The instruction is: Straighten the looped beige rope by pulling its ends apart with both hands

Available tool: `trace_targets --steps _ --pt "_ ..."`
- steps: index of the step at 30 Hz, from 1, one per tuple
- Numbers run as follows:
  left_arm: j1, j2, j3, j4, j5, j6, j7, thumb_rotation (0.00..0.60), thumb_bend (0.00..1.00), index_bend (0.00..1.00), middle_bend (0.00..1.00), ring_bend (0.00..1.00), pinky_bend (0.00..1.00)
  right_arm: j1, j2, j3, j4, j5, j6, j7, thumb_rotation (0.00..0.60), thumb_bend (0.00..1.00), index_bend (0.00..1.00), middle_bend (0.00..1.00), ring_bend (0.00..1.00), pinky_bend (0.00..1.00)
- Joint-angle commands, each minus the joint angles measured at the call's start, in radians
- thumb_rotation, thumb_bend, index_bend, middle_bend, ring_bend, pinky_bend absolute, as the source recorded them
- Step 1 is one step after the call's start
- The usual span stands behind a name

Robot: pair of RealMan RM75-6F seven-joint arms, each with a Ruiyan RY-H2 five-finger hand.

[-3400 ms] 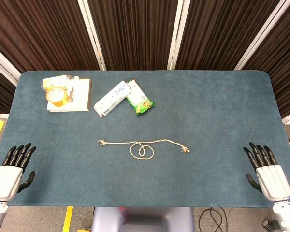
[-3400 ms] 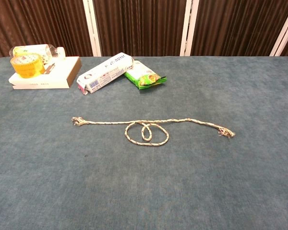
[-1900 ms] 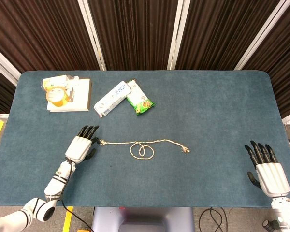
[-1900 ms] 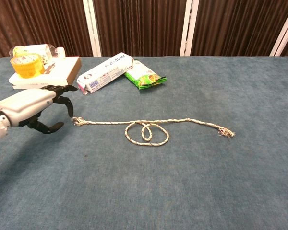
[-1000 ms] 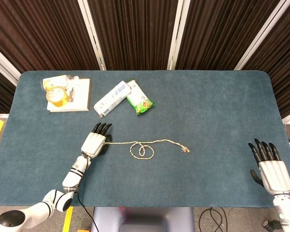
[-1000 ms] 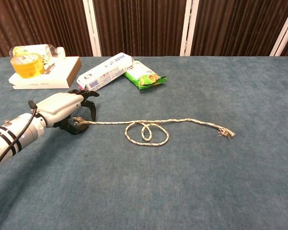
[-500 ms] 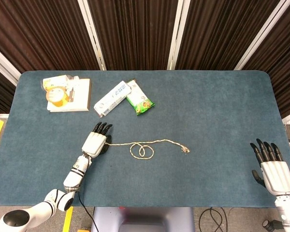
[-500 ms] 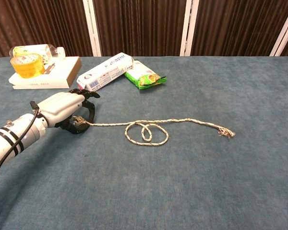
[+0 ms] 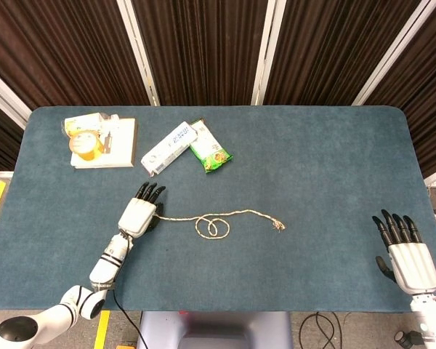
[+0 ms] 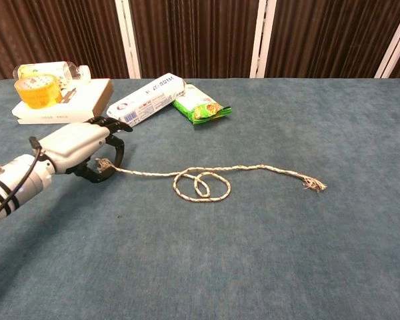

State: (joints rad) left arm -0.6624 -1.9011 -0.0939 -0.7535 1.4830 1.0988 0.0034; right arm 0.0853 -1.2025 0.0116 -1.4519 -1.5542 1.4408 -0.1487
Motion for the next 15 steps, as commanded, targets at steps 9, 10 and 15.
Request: trace_targets --steps 9,10,15 --pt "0.054 0.118 0.034 -0.157 0.035 0.092 0.05 0.6 0.45 0.65 0.11 0.0 0.06 0.149 -0.079 0.068 -0.033 0.023 -0.159 -0.068 0.6 0.4 0.2 0.0 0.0 0.0" --pt "0.057 0.126 0.034 -0.167 0.036 0.096 0.053 0.6 0.45 0.65 0.11 0.0 0.06 0.162 -0.085 0.074 -0.042 0.032 -0.179 -0.082 0.6 0.4 0.21 0.0 0.0 0.0" --pt "0.07 0.157 0.036 -0.21 0.037 0.113 0.071 0.6 0.45 0.65 0.11 0.0 0.06 0.239 -0.152 0.116 -0.056 0.097 -0.271 -0.164 0.6 0.4 0.35 0.0 0.0 0.0"
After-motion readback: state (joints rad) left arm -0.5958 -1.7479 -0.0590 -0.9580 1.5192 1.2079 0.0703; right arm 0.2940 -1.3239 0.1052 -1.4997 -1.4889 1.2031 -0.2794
